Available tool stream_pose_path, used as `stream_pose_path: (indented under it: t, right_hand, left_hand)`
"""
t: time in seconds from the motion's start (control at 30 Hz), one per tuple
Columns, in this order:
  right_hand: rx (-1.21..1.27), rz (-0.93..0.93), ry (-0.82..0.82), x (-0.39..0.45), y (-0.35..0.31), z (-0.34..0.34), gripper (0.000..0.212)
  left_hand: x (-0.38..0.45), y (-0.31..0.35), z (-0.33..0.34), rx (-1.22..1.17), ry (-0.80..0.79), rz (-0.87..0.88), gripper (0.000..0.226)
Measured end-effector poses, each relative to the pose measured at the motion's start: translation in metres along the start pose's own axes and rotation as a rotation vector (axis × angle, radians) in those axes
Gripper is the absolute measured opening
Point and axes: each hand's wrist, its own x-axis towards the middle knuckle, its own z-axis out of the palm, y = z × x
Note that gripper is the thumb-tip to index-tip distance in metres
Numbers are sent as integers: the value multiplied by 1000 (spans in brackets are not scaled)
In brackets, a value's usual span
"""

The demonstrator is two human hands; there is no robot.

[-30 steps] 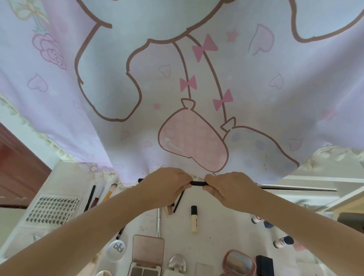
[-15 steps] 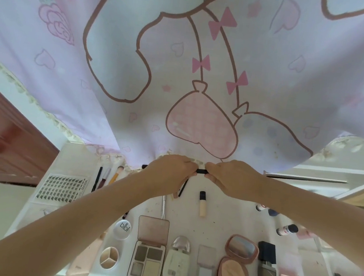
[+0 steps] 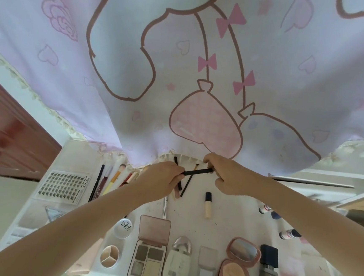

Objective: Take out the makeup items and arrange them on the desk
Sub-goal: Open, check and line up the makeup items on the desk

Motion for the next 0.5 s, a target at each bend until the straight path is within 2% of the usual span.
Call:
stream_pose_path:
  t: [0.13, 0.23, 0.33, 0.5]
  right_hand:
    - [64, 14, -28, 24, -3, 9, 45]
    - [93, -8, -125, 42, -9, 16, 46]
    - [111, 8, -216, 63, -17, 24, 38]
    - [4, -29, -218, 102, -23, 38, 25]
  left_hand:
    - [-9, -19, 12, -46, -43, -88, 29]
    - [-19, -39, 23, -58, -83, -147, 30]
    - [-28, -56, 33, -123, -112, -210, 30]
    - [-37, -81, 46, -245, -104, -306, 31]
